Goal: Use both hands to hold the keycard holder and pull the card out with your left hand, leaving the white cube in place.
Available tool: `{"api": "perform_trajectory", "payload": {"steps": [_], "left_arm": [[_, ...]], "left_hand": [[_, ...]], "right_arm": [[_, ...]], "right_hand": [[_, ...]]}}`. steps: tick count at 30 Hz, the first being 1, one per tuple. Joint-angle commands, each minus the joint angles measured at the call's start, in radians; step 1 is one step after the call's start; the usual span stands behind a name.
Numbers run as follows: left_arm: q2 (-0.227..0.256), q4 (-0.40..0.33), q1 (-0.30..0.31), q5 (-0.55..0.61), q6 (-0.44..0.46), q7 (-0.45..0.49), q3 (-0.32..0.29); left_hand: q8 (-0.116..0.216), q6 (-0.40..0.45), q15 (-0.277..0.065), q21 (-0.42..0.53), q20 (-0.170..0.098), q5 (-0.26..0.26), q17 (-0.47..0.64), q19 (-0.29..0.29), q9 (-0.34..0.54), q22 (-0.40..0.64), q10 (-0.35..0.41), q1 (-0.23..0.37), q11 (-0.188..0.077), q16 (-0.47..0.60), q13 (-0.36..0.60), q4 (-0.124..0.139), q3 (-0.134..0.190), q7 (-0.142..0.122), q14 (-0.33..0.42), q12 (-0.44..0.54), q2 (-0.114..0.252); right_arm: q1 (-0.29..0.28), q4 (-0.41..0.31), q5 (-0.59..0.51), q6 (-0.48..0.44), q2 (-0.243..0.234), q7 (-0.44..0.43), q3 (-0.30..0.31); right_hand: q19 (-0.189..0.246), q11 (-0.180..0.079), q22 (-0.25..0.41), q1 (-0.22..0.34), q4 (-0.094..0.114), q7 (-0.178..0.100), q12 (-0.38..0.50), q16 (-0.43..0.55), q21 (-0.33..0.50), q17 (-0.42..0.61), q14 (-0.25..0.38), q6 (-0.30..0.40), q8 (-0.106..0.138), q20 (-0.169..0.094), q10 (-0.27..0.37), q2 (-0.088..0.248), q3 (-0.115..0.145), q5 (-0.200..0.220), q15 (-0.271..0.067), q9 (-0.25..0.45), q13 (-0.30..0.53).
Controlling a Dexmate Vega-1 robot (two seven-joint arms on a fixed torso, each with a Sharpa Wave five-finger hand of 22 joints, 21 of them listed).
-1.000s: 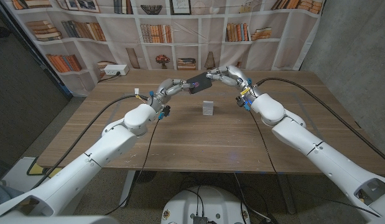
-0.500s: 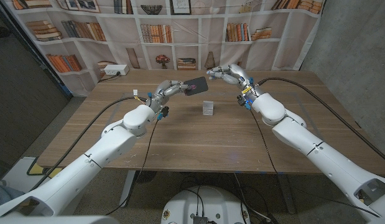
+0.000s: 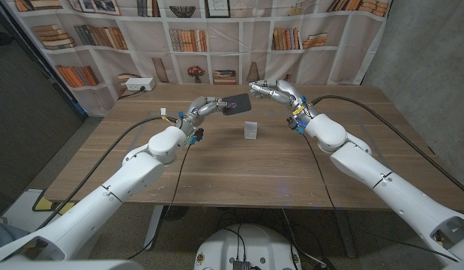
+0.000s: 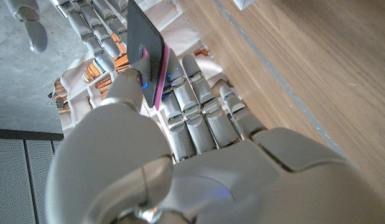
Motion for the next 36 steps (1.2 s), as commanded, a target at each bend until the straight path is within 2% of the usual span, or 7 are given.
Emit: {"api": "perform_trajectory", "payload": {"steps": [1,5,15,18,22,28,36], "left_arm": [[-0.008,0.025,-0.006,0.01,-0.048,-0.016,0.005],[-0.011,0.035,0.001,0.056,-0.113,-0.007,0.008],[-0.011,0.043,0.003,0.08,-0.145,-0.021,0.008],[-0.014,0.047,0.001,0.082,-0.147,-0.024,0.008],[-0.023,0.058,-0.004,0.083,-0.158,-0.03,0.011],[-0.04,0.079,-0.015,0.087,-0.179,-0.04,0.018],[-0.051,0.095,-0.03,0.092,-0.19,-0.058,0.029]], "left_hand": [[0.004,0.024,-0.027,-0.002,0.006,0.009,0.002,0.006,0.029,0.002,-0.003,-0.004,-0.033,0.0,0.005,0.157,0.171,0.015,-0.005,0.002,0.003],[0.006,0.023,-0.028,-0.004,0.007,0.011,0.003,0.002,0.027,0.003,-0.002,-0.011,-0.035,0.001,0.006,0.159,0.184,0.011,-0.007,0.001,0.001],[0.008,0.02,-0.029,-0.006,-0.003,0.012,0.003,-0.007,0.02,0.003,-0.006,-0.026,-0.04,0.0,0.01,0.161,0.212,0.005,-0.015,-0.002,-0.005],[0.009,0.02,-0.029,-0.006,-0.003,0.012,0.003,-0.008,0.018,0.003,-0.004,-0.03,-0.039,0.0,0.008,0.162,0.219,0.004,-0.016,-0.003,-0.007],[0.01,0.021,-0.028,-0.005,-0.003,0.013,0.004,-0.009,0.015,0.003,-0.005,-0.034,-0.04,0.001,0.009,0.162,0.227,0.004,-0.016,-0.004,-0.009],[0.013,0.021,-0.029,-0.005,-0.003,0.013,0.003,-0.009,0.014,0.003,-0.006,-0.041,-0.038,0.001,0.011,0.163,0.242,0.004,-0.016,-0.005,-0.013],[0.018,0.018,-0.028,-0.004,-0.002,0.013,0.004,-0.01,0.015,0.003,-0.005,-0.05,-0.037,0.002,0.012,0.163,0.26,0.0,-0.016,-0.006,-0.017]], "right_arm": [[0.015,-0.074,-0.038,-0.134,-0.053,0.022,-0.014],[0.015,-0.095,-0.072,-0.169,-0.061,0.002,-0.022],[0.048,-0.145,-0.106,-0.302,-0.084,0.029,-0.051],[0.055,-0.151,-0.109,-0.318,-0.084,0.032,-0.057],[0.054,-0.139,-0.096,-0.306,-0.075,0.028,-0.056],[0.058,-0.139,-0.099,-0.318,-0.073,0.027,-0.065],[0.058,-0.14,-0.11,-0.329,-0.067,0.015,-0.078]], "right_hand": [[0.001,0.022,0.001,-0.025,0.003,0.021,0.006,0.006,0.001,0.003,-0.014,-0.013,0.007,0.014,-0.013,-0.009,-0.015,0.012,0.006,0.003,0.001],[0.007,0.033,0.001,-0.035,0.006,0.029,0.013,0.011,0.003,0.003,-0.006,-0.012,0.011,0.015,-0.006,-0.013,-0.021,0.015,0.007,0.003,0.001],[0.008,0.054,0.0,-0.06,0.013,0.061,0.009,0.007,0.002,0.001,-0.033,-0.057,0.007,0.016,-0.043,-0.022,-0.038,0.022,0.038,0.004,0.0],[0.015,0.053,0.0,-0.07,0.014,0.057,0.027,0.015,0.004,0.0,-0.015,-0.027,0.023,0.016,-0.007,-0.027,-0.047,0.026,0.037,0.005,0.0],[0.056,0.011,0.0,-0.044,0.0,0.017,0.046,0.024,0.018,-0.002,0.034,0.03,0.042,0.011,0.043,-0.013,-0.039,0.035,0.007,0.007,-0.001],[0.094,-0.005,0.0,0.001,-0.022,-0.004,0.068,0.024,0.026,-0.004,0.076,0.085,0.052,-0.003,0.117,0.004,-0.023,0.04,-0.015,0.007,-0.002],[0.115,-0.031,0.0,0.071,-0.056,-0.018,0.07,0.018,0.03,-0.006,0.094,0.115,0.054,-0.022,0.141,0.027,0.008,0.042,-0.038,0.008,-0.003]]}}
